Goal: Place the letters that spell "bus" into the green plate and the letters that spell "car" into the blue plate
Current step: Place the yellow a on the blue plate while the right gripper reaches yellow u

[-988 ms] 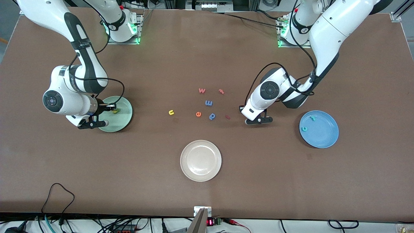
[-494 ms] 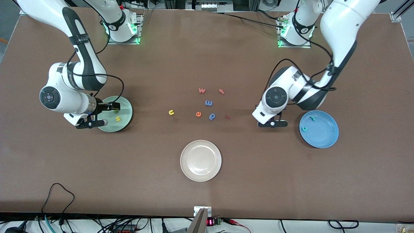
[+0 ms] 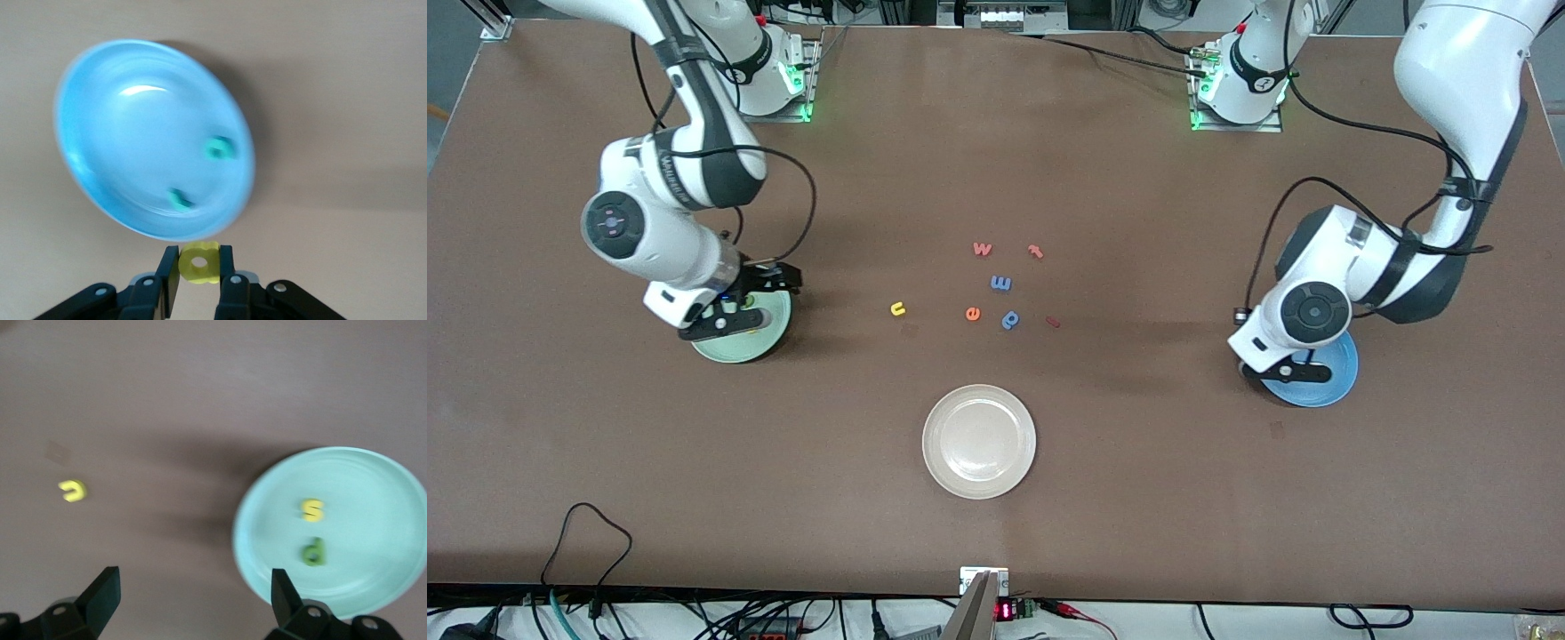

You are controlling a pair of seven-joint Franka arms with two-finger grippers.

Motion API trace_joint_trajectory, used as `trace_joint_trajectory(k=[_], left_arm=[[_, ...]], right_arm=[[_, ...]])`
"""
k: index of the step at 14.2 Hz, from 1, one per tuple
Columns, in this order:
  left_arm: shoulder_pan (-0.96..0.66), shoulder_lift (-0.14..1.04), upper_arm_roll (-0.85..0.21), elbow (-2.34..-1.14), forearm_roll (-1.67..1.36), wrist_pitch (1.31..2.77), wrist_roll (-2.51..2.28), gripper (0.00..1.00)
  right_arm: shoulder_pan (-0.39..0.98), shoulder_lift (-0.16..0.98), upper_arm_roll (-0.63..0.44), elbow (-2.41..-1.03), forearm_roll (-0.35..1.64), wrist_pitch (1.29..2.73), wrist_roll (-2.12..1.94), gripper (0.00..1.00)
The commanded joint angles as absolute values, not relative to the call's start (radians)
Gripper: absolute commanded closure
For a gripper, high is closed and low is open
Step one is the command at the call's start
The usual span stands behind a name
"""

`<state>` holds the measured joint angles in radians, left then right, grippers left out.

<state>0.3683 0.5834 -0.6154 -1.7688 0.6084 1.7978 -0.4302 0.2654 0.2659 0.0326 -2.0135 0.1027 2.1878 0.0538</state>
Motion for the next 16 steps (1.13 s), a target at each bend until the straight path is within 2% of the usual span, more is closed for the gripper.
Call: trace_joint_trajectory(k=[1,3,4,5,6,10,11,12,14,16], left_arm=[[0.402,0.629,-0.624,-1.763,0.696,1.821,-0.399,0.8],[0.449,0.653,-0.624,-1.77,0.724,1.864,-0.37,0.78],[0.456,0.663,-0.624,-1.77,0.724,1.876,-0.37,0.64],[0.456,0.664,-0.626,-1.77,0.718,1.879,-0.374,0.19],[0.457,0.663,-0.627,-1.766,0.715,1.876,-0.379,0.0],[0.462,0.617,-0.685,-1.743,0.663,1.787,-0.373,0.0],[0.471,0.601,-0.689,-1.689,0.606,1.766,-0.371,0.0],[0.469,0.598,-0.707,-1.631,0.544,1.708,-0.367,0.0],[0.465,0.6,-0.759,-1.504,0.468,1.564,-0.365,0.0],[0.44,0.563,-0.755,-1.439,0.349,1.49,-0.362,0.0]], right_arm=[[0.372,0.339,0.041,-2.019,0.103,2.316,0.184,0.0],[0.438,0.406,0.041,-2.014,0.098,2.411,0.232,0.0],[0.457,0.435,0.041,-2.007,0.092,2.443,0.226,0.0],[0.465,0.466,0.041,-1.985,0.086,2.45,0.216,0.0],[0.474,0.489,0.041,-1.968,0.084,2.45,0.215,0.0],[0.518,0.552,0.041,-1.925,0.062,2.454,0.216,0.0],[0.523,0.567,0.041,-1.911,0.028,2.454,0.218,0.0],[0.528,0.574,0.041,-1.907,0.015,2.454,0.221,0.06],[0.528,0.577,0.041,-1.907,0.014,2.454,0.215,0.26],[0.528,0.586,0.041,-1.907,-0.006,2.456,0.215,0.3]])
